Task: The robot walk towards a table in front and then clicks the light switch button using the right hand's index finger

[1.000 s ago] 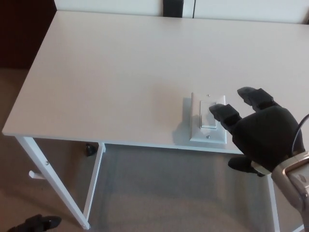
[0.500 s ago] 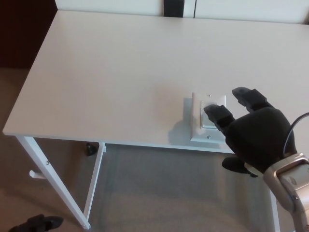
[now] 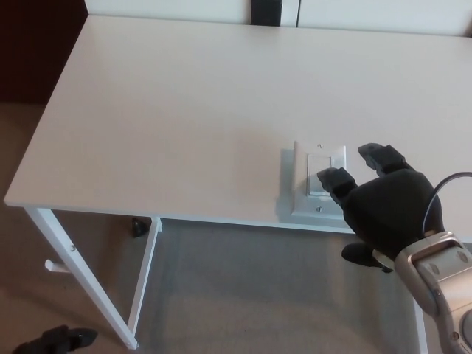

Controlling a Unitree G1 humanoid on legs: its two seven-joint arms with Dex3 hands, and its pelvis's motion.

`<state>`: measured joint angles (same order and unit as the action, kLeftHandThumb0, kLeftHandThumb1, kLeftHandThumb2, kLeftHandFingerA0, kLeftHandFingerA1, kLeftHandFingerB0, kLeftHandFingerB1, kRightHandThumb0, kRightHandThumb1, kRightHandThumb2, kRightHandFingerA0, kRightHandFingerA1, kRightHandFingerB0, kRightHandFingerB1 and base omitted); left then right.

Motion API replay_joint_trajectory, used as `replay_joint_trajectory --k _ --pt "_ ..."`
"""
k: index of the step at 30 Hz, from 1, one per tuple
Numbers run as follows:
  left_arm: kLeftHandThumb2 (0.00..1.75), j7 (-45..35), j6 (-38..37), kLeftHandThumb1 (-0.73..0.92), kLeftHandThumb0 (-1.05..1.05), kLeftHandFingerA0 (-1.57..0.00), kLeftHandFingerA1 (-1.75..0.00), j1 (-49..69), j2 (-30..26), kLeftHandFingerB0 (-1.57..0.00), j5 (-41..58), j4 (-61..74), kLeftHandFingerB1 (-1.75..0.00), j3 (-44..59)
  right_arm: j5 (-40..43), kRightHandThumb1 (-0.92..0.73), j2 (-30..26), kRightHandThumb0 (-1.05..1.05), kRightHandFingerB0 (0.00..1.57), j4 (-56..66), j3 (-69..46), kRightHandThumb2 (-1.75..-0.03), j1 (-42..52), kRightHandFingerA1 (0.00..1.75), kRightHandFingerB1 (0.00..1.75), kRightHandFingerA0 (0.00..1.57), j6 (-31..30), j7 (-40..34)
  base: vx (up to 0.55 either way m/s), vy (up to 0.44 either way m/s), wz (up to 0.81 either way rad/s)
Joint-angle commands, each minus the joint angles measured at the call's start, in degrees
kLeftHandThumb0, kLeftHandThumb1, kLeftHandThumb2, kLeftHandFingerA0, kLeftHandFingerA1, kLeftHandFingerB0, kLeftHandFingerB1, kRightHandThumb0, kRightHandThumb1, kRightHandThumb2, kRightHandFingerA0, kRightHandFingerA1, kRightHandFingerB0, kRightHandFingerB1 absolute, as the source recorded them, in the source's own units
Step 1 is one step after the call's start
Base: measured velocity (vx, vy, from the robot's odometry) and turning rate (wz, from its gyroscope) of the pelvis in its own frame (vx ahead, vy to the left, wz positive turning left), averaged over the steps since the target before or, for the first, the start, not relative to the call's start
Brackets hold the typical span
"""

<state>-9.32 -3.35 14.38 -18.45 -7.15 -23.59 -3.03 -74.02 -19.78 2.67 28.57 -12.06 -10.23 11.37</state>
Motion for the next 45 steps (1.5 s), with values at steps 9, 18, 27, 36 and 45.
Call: replay_joint_trajectory --k 9,18,27,36,45 --pt "0.57 0.0 1.3 0.62 -0.05 -0.57 -0.45 -0.6 -0.9 -0.42 -1.4 0.3 -0.40 0.1 -1.2 -0.53 -0.1 -0.77 0.17 1.6 0.6 -0.89 0.1 0.25 0.40 0.00 -0.8 0.0 0.00 0.000 0.00" --pt "0.57 -0.1 2.7 0.63 -0.06 -0.56 -0.44 -0.5 -1.0 -0.42 -2.0 1.7 -0.40 -0.1 -1.1 -0.52 1.3 -0.76 0.09 2.7 1.9 -0.88 1.8 0.29 0.37 0.02 -1.1 -0.1 0.00 0.000 0.00" --pt "0.57 -0.1 2.5 0.62 -0.06 -0.56 -0.45 -0.9 -1.0 -0.41 -2.0 2.0 -0.40 0.0 -0.9 -0.53 1.4 -0.76 0.13 2.6 2.1 -0.90 1.7 0.25 0.35 0.00 -1.3 0.8 0.00 0.000 0.00" --pt "0.57 -0.1 2.3 0.62 -0.06 -0.57 -0.45 -1.4 -1.2 -0.42 -2.4 1.6 -0.40 -0.1 -2.5 -0.55 0.8 -0.77 0.14 1.2 2.5 -0.92 1.7 0.22 0.29 0.00 -1.9 0.7 0.00 0.000 0.00" --pt "0.57 -0.3 2.3 0.62 -0.05 -0.56 -0.45 -1.3 -1.2 -0.41 -2.2 1.7 -0.40 0.0 -1.5 -0.67 0.8 -0.75 0.12 0.9 1.7 -0.61 1.6 0.21 0.25 0.03 -1.6 0.0 0.00 0.000 0.00"
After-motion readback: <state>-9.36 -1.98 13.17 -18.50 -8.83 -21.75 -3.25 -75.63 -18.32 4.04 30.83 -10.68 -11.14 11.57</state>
